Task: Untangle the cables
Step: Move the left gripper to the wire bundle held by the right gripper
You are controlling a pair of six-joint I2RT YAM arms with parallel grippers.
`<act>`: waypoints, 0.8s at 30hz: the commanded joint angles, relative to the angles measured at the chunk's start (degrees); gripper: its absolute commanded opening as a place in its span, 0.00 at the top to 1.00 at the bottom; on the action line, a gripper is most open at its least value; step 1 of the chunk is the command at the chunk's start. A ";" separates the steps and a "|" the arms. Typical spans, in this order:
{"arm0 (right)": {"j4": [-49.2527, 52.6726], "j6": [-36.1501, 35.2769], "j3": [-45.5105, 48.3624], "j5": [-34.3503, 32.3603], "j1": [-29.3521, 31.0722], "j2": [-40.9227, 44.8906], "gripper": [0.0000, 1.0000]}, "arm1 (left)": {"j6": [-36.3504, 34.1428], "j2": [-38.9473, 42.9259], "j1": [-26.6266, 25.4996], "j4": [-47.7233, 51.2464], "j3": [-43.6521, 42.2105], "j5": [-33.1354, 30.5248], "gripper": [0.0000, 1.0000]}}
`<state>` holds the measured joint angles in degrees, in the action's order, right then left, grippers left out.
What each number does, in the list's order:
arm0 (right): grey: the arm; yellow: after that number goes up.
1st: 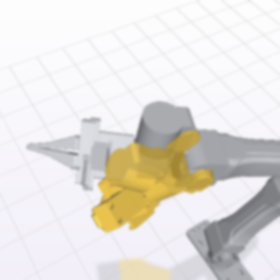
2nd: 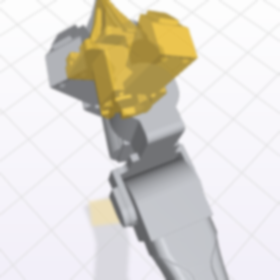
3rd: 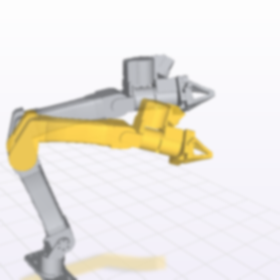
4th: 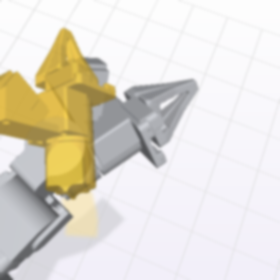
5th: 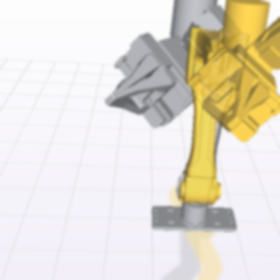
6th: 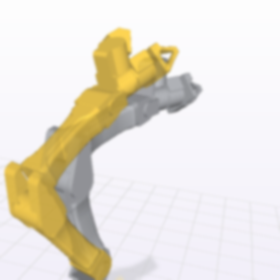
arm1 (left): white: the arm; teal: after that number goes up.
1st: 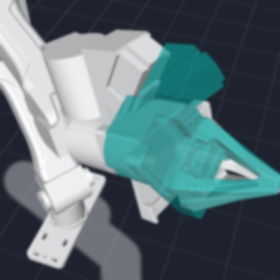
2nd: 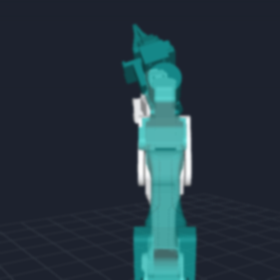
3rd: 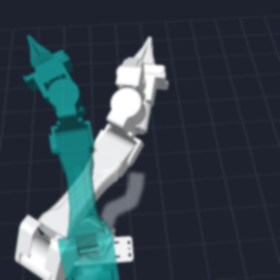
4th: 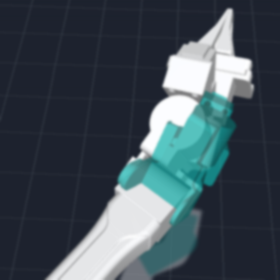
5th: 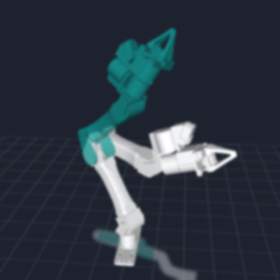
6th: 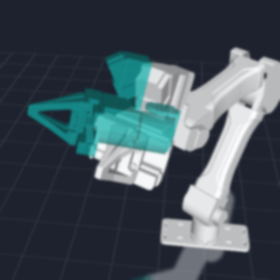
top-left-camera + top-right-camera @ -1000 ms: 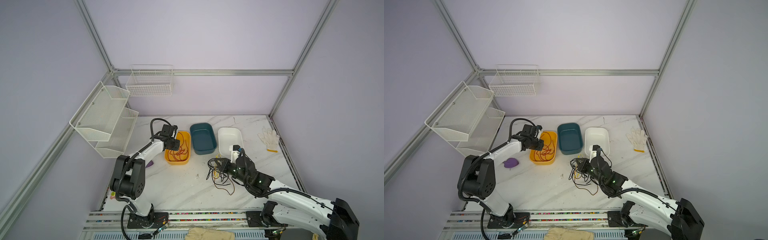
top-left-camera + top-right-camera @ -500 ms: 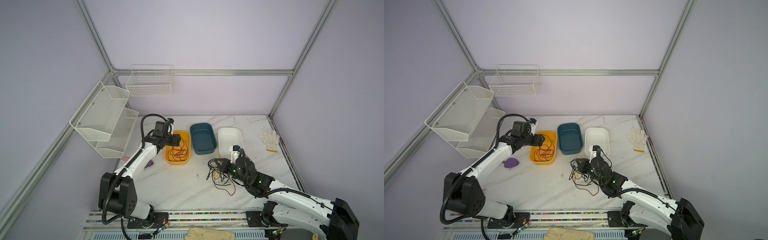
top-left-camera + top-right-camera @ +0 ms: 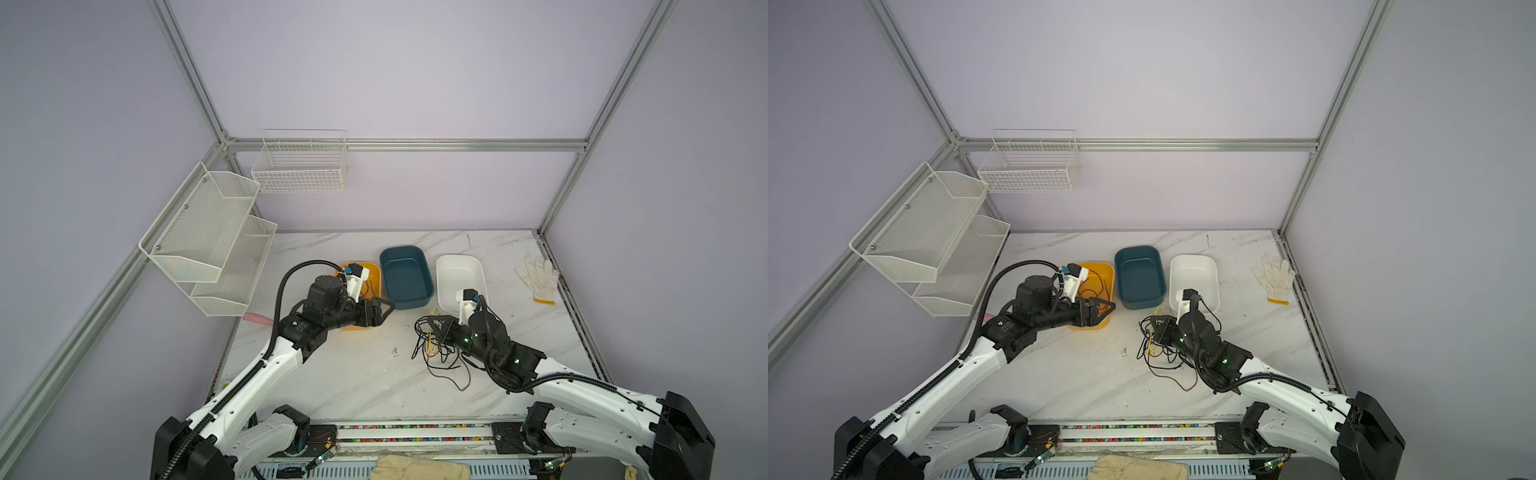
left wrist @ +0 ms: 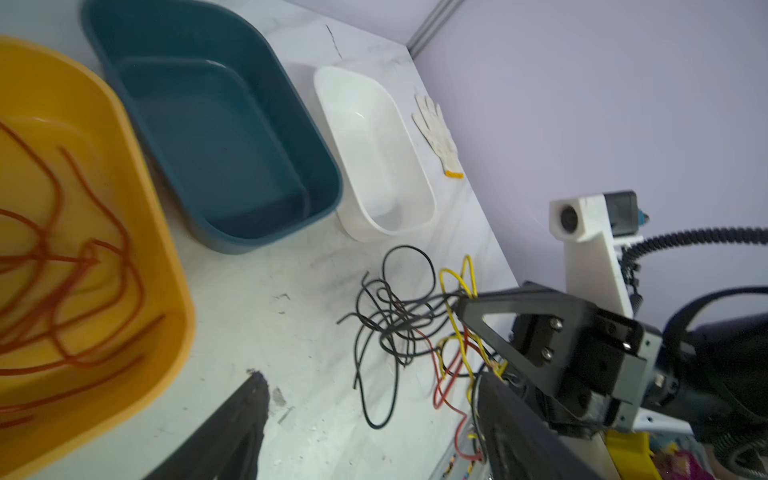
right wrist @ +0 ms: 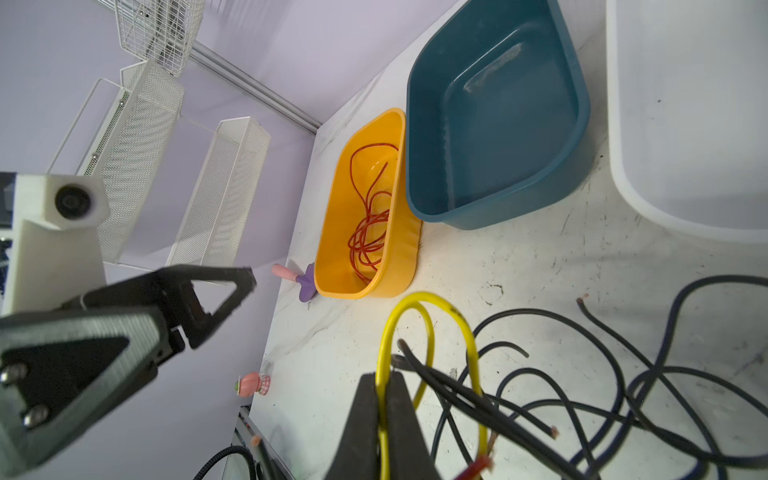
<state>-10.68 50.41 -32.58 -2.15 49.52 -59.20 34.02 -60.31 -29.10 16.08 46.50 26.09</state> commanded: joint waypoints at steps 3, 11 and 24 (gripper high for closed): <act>-2.86 -1.24 -3.70 -0.86 0.22 -1.20 1.00 | 10.14 2.99 -8.03 -12.65 -6.51 0.12 0.21; 2.09 -0.55 -6.19 -3.55 0.16 -3.82 1.00 | 9.33 0.95 -15.10 -13.60 -6.71 -3.89 0.22; 12.57 -2.06 -12.81 -5.80 0.66 -8.27 1.00 | 4.56 -6.56 -19.37 -7.67 -1.91 -6.48 0.44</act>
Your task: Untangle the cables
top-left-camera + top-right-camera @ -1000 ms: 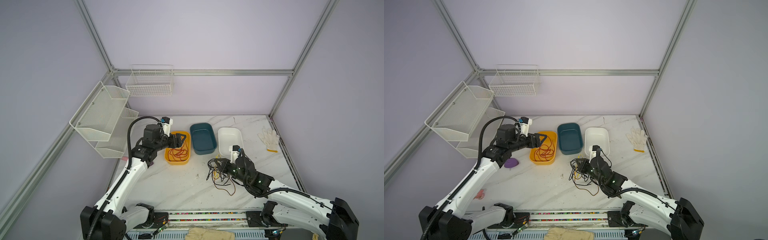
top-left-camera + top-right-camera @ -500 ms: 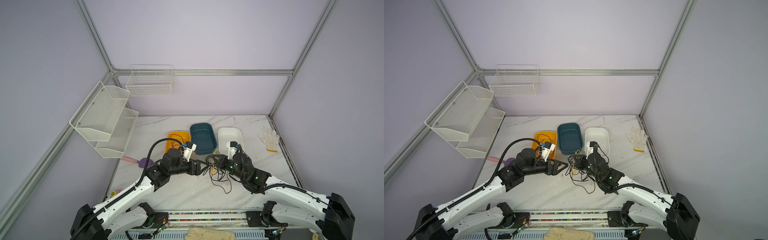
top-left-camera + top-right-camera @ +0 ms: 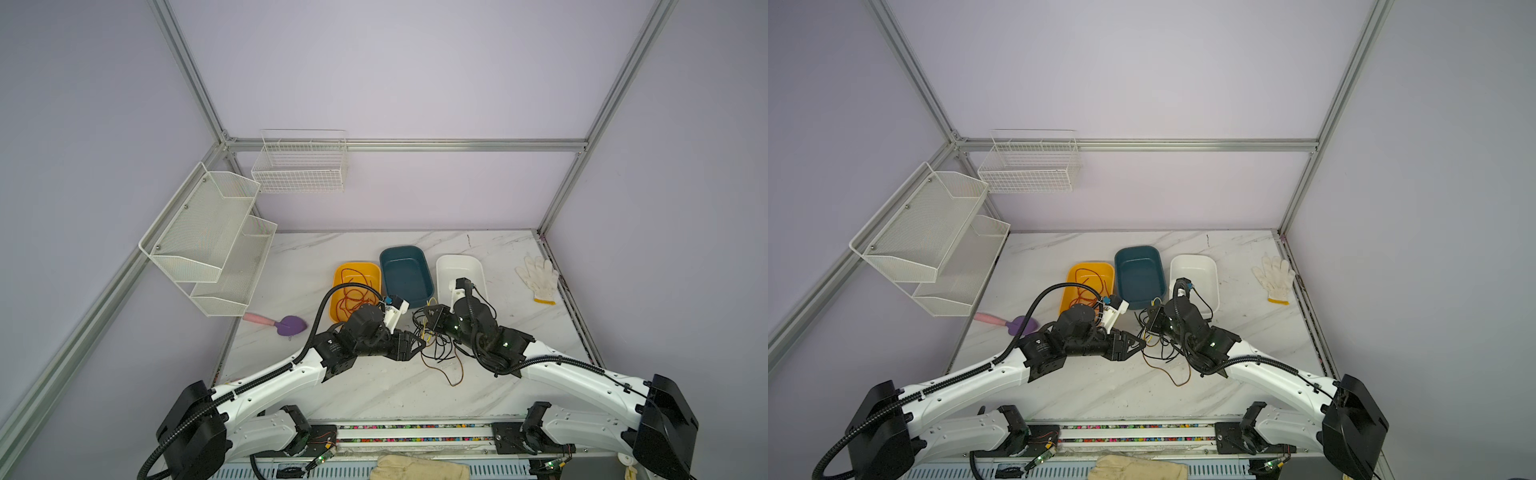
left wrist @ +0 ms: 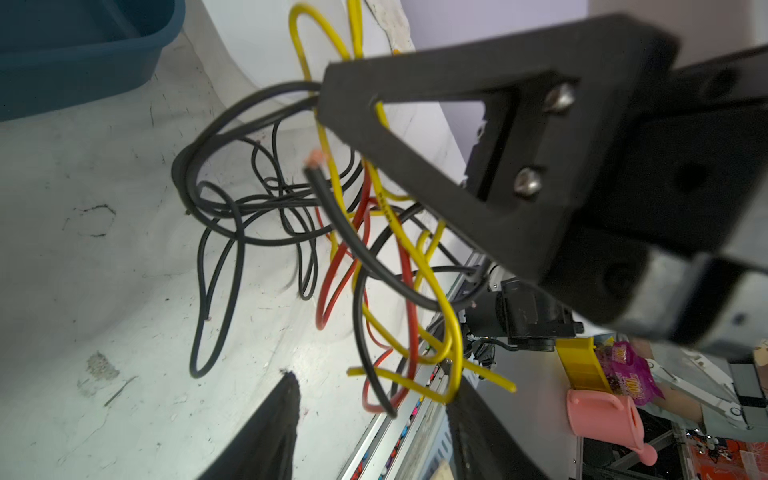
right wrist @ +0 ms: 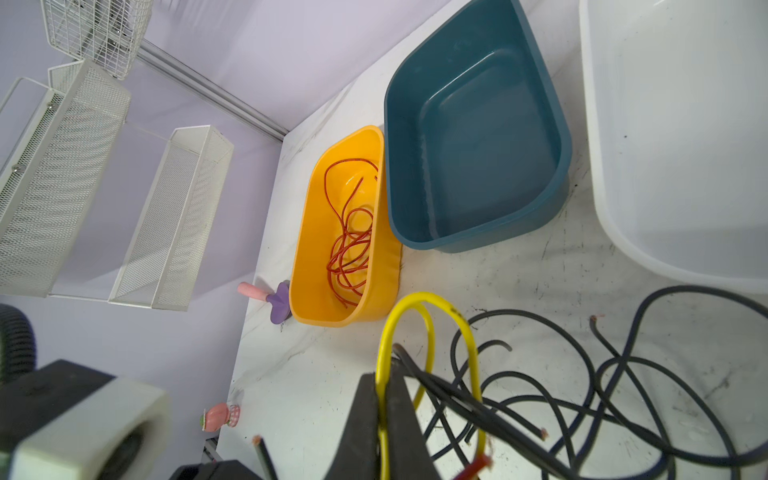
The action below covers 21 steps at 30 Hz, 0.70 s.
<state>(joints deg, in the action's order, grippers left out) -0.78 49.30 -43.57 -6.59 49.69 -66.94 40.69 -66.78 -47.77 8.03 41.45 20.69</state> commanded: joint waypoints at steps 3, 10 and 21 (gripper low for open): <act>3.15 -1.42 -2.55 -1.32 0.83 -1.62 1.00 | -2.23 0.08 -0.93 1.06 3.79 -2.84 0.44; 2.94 -1.75 -3.01 -1.49 1.88 -2.68 1.00 | -2.19 2.49 -1.01 0.86 4.21 -5.11 0.41; 2.43 -2.19 -3.35 -1.58 3.45 -3.08 1.00 | -2.38 1.95 -1.01 0.53 4.50 -5.51 0.59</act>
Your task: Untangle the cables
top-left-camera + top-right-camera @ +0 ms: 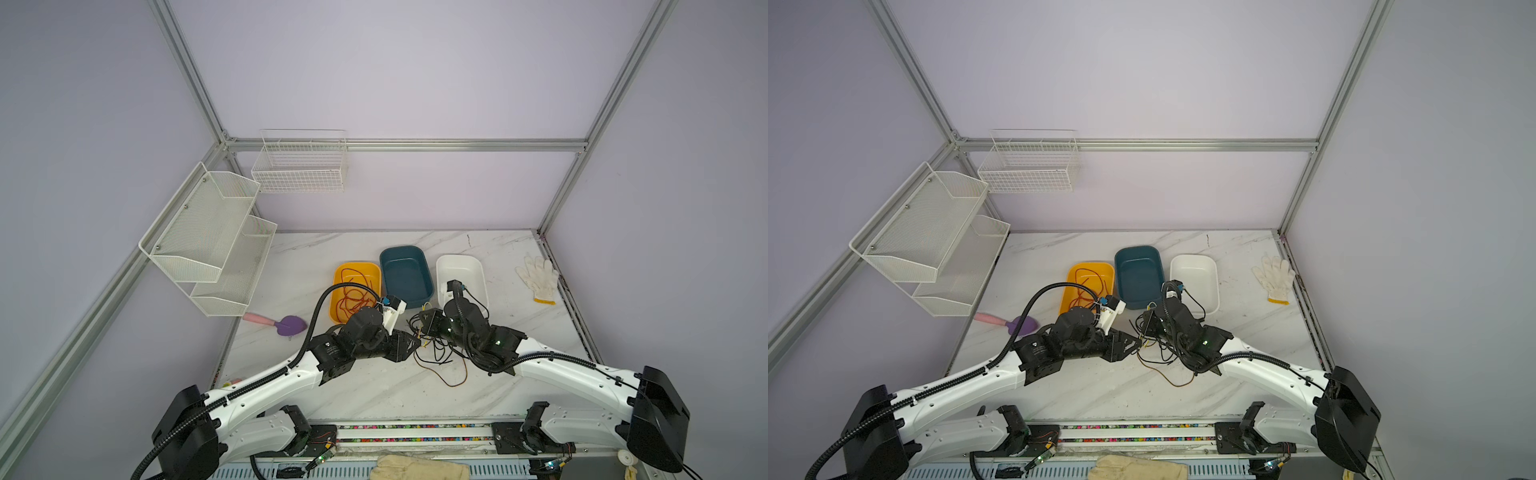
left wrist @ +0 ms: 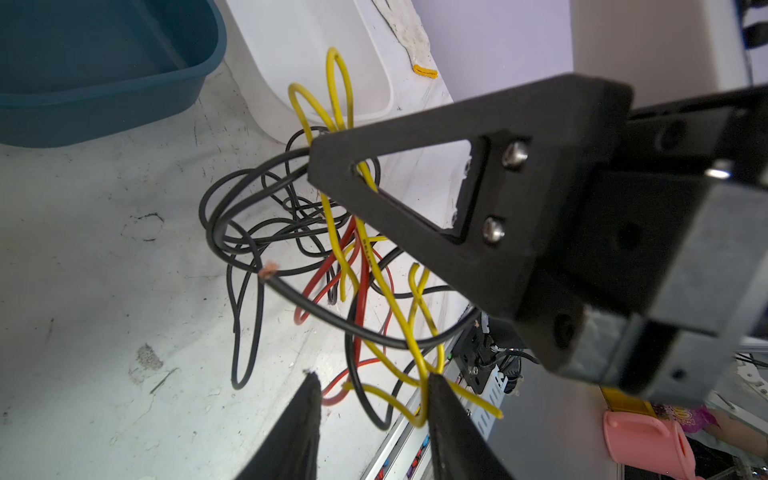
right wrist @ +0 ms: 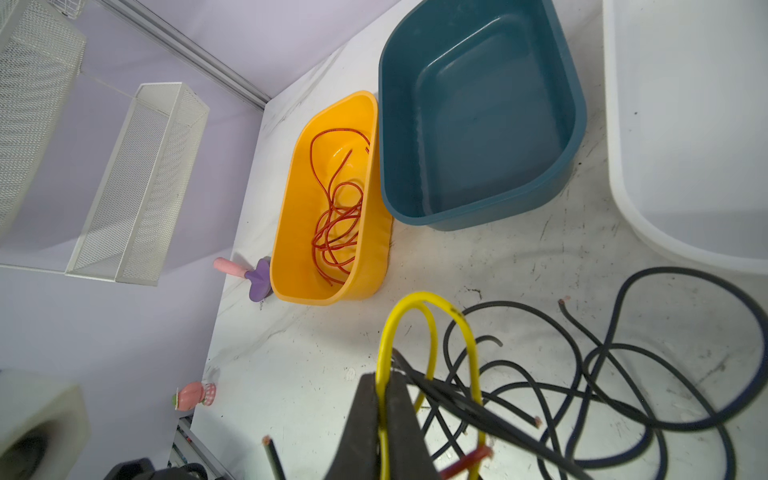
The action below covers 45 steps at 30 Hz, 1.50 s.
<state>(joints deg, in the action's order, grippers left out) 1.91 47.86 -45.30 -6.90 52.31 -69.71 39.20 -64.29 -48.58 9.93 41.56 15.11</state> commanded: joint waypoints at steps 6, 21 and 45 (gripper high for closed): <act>-0.02 -0.81 -2.16 -1.86 1.61 -0.63 1.00 | -1.37 -1.16 -0.19 -1.18 4.89 0.42 0.72; 0.51 -1.99 -0.18 2.01 1.89 3.23 0.70 | -1.58 2.43 -0.16 1.17 1.31 -1.60 1.00; -7.71 -3.93 9.96 8.43 1.91 8.12 0.64 | -0.78 9.23 -0.14 3.43 -0.03 -3.63 1.00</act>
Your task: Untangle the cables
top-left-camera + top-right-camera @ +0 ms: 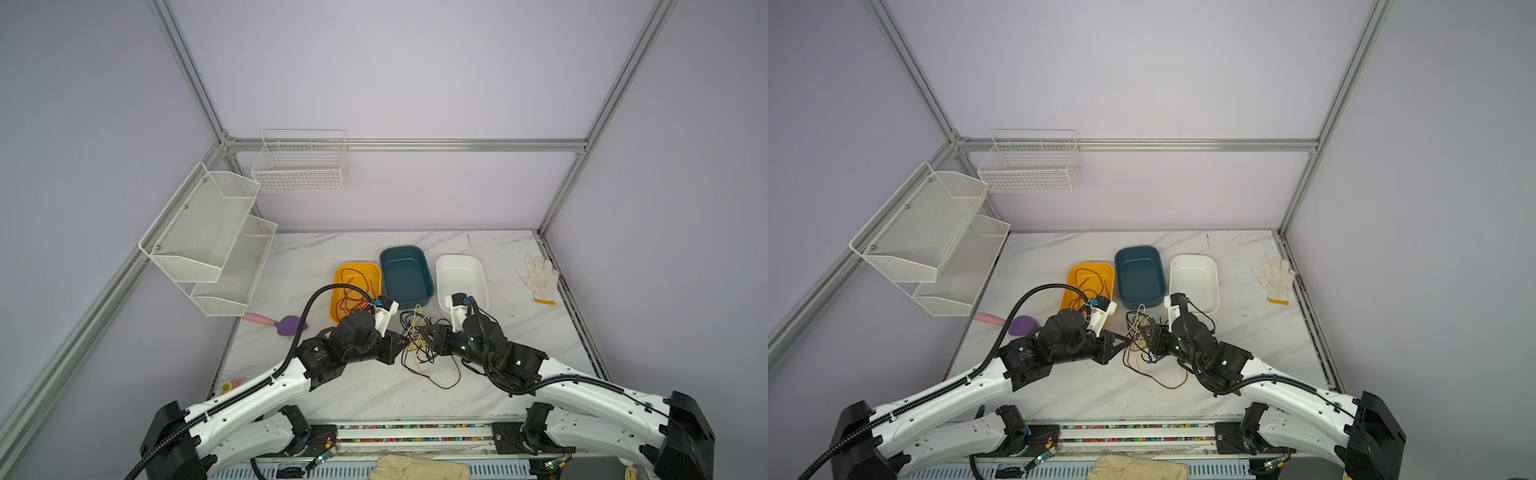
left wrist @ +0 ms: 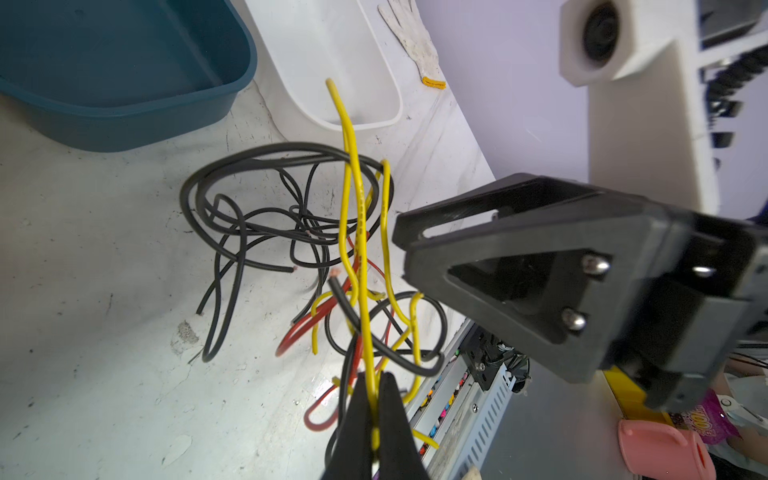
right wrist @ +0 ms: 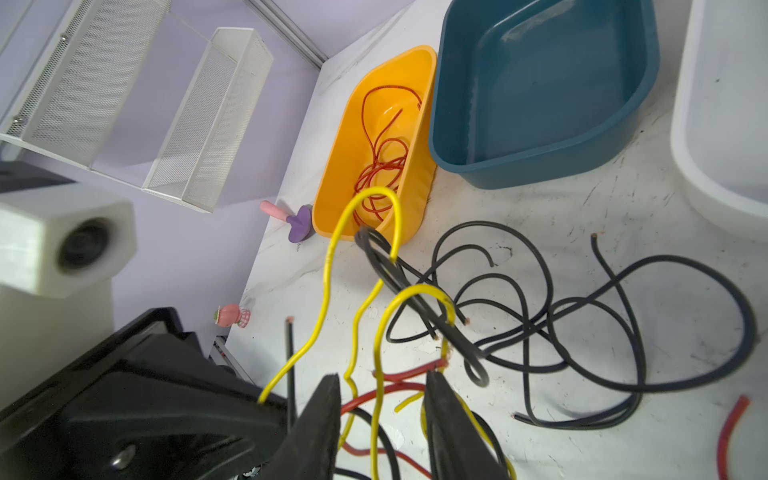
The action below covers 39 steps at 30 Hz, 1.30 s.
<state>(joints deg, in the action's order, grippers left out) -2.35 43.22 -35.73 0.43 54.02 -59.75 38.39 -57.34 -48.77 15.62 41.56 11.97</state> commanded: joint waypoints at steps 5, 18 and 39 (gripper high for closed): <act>-5.32 2.06 1.76 -0.75 0.20 -2.24 0.76 | 0.28 5.23 0.05 -1.88 -0.86 -1.36 1.00; 6.54 8.56 5.04 -13.93 -0.41 2.63 1.00 | -2.99 15.10 0.16 10.49 1.14 -7.38 1.00; 17.33 10.25 10.39 -8.61 -13.28 10.24 1.00 | -11.64 26.97 0.83 37.94 14.39 -23.85 1.00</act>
<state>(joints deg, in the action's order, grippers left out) 13.13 53.45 -25.67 -9.13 42.15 -50.74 29.63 -30.68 -48.16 49.17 50.65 -8.34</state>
